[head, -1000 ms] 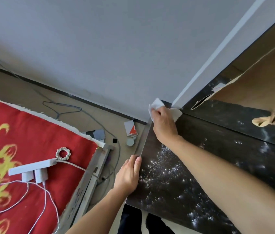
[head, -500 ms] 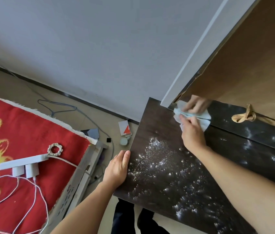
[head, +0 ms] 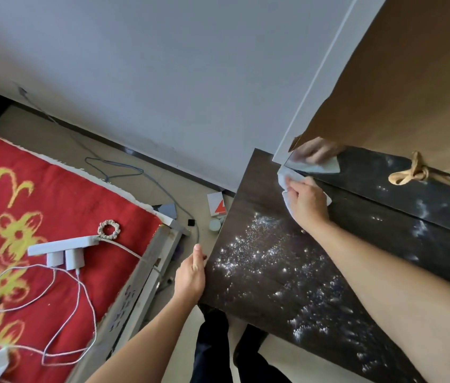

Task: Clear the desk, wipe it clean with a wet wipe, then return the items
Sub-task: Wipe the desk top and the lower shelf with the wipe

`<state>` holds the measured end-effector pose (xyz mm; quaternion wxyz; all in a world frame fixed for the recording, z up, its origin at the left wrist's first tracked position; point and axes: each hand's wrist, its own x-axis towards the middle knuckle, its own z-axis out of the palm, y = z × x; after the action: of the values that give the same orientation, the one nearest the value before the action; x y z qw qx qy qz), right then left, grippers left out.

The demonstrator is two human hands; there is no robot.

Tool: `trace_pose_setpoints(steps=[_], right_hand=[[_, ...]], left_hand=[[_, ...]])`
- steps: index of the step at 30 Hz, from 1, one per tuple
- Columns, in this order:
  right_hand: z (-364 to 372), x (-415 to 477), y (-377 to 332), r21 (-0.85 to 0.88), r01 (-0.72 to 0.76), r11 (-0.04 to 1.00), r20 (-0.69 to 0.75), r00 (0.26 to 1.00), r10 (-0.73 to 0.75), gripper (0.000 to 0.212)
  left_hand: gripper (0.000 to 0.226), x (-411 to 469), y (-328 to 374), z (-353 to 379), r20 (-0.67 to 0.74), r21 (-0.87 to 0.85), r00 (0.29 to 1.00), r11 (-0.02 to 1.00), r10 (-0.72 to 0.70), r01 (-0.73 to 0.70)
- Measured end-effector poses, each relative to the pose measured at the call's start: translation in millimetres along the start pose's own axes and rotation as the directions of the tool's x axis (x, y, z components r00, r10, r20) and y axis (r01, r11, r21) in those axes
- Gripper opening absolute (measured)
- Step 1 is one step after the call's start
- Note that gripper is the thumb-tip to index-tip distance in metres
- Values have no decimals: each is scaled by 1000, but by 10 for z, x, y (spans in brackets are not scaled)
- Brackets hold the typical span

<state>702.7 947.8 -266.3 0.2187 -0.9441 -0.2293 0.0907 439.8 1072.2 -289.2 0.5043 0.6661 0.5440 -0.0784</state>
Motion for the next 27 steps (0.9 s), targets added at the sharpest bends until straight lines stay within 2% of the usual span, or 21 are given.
trace_pose_setpoints(steps=[2, 4, 7, 9, 11, 13, 15, 17, 18, 20, 22, 23, 26, 27], right_hand=[[136, 58, -279, 25, 22, 999, 6, 1000, -22, 30], [266, -115, -563, 111, 133, 985, 85, 986, -143, 27], [297, -646, -556, 195, 312, 930, 240, 904, -354, 20], [146, -893, -372, 223, 369, 902, 280, 862, -422, 19], [17, -725, -225, 199, 339, 919, 243, 892, -382, 18], [-1, -331, -212, 135, 191, 972, 153, 965, -211, 17], [49, -54, -317, 134, 61, 989, 69, 995, -71, 14], [153, -155, -507, 152, 82, 985, 84, 992, -96, 11], [208, -346, -562, 157, 157, 975, 147, 973, -180, 12], [227, -817, -551, 182, 350, 919, 289, 874, -390, 13], [110, -965, -422, 217, 407, 887, 359, 812, -460, 14], [56, -852, -388, 212, 388, 897, 355, 824, -441, 14], [30, -314, -510, 129, 216, 968, 212, 948, -240, 14], [55, -202, -601, 121, 190, 974, 172, 963, -209, 14]], left_hand=[[62, -46, -93, 28, -74, 3, 997, 999, -35, 36], [59, -46, -138, 50, -147, 18, 989, 1000, -16, 19], [54, -45, -140, 65, -204, 74, 979, 997, 15, 1], [53, -64, -129, 79, -228, 91, 974, 996, 14, 7], [53, -80, -123, 95, -246, 106, 969, 994, 13, 14], [53, -65, -136, 103, -265, 112, 964, 994, 13, 17], [54, -42, -146, 113, -276, 103, 961, 995, 18, 12], [54, -40, -154, 117, -286, 99, 958, 995, 27, 2], [53, -47, -156, 117, -287, 101, 957, 995, 31, -2], [52, -70, -151, 110, -282, 100, 959, 995, 33, -5], [52, -85, -134, 114, -283, 98, 959, 995, 36, -8], [52, -87, -125, 123, -284, 99, 958, 995, 41, -13], [51, -111, -86, 118, -278, 95, 959, 995, 53, -27], [51, -110, -68, 123, -277, 94, 959, 995, 59, -34]])
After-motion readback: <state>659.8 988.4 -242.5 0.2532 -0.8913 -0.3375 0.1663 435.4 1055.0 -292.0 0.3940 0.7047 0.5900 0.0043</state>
